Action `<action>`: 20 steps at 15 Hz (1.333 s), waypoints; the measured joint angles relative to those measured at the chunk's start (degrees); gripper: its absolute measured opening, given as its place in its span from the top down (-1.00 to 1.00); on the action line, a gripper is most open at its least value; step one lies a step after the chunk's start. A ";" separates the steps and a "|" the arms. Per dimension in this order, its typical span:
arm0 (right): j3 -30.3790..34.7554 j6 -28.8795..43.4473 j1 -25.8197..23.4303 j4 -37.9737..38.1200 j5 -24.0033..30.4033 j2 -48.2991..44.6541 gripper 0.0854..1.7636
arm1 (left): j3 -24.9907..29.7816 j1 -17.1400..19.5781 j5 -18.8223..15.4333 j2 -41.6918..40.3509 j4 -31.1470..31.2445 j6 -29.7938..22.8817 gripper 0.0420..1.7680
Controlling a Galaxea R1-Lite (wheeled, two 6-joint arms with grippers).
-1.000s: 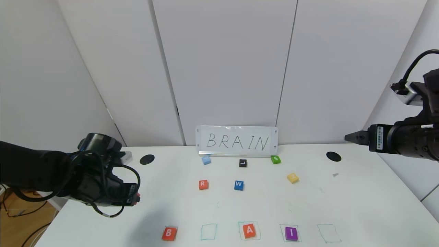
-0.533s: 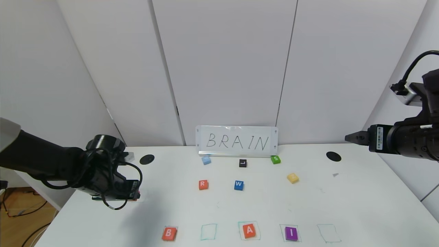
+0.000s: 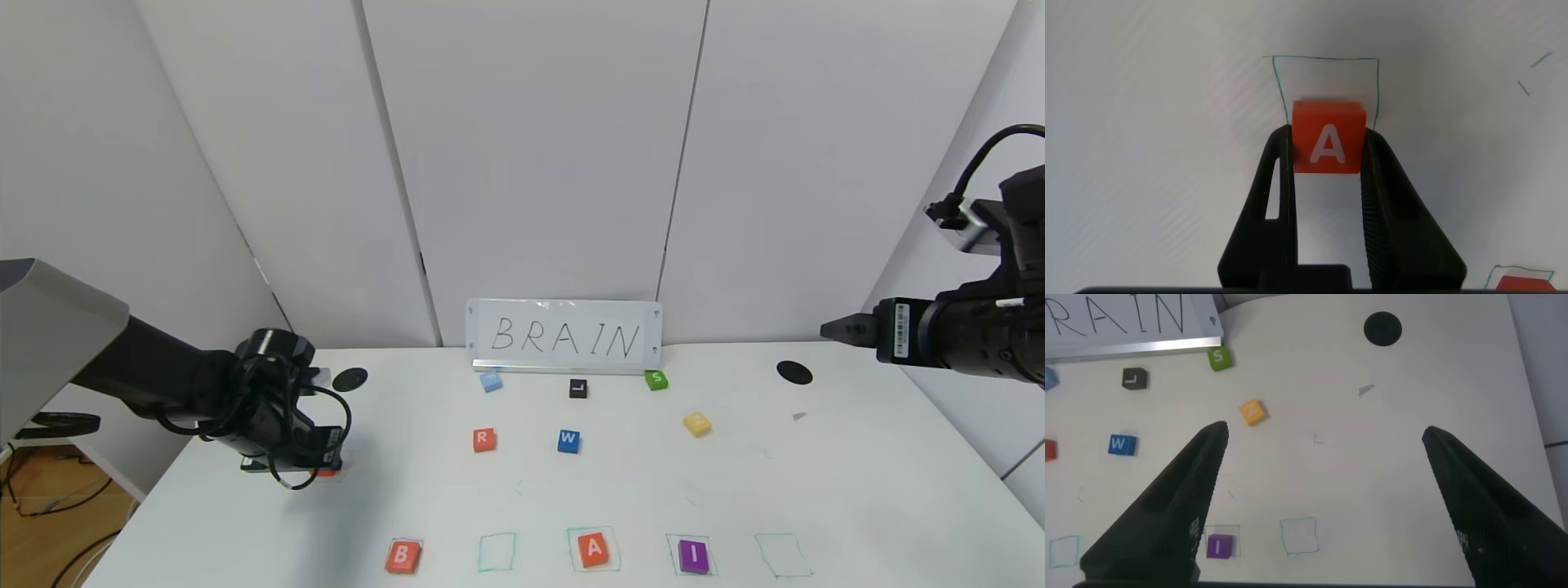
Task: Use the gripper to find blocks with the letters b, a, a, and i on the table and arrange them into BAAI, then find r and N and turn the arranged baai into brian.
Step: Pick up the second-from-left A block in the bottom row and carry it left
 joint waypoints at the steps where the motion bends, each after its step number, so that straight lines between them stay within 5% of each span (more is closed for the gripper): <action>1: 0.00 -0.02 0.00 0.02 -0.02 0.02 -0.94 | -0.35 0.00 -0.02 0.50 0.06 0.01 0.46; 20: 0.00 0.05 0.00 0.00 -0.13 0.52 -0.94 | -1.65 -0.22 -0.20 2.18 0.23 -0.05 0.46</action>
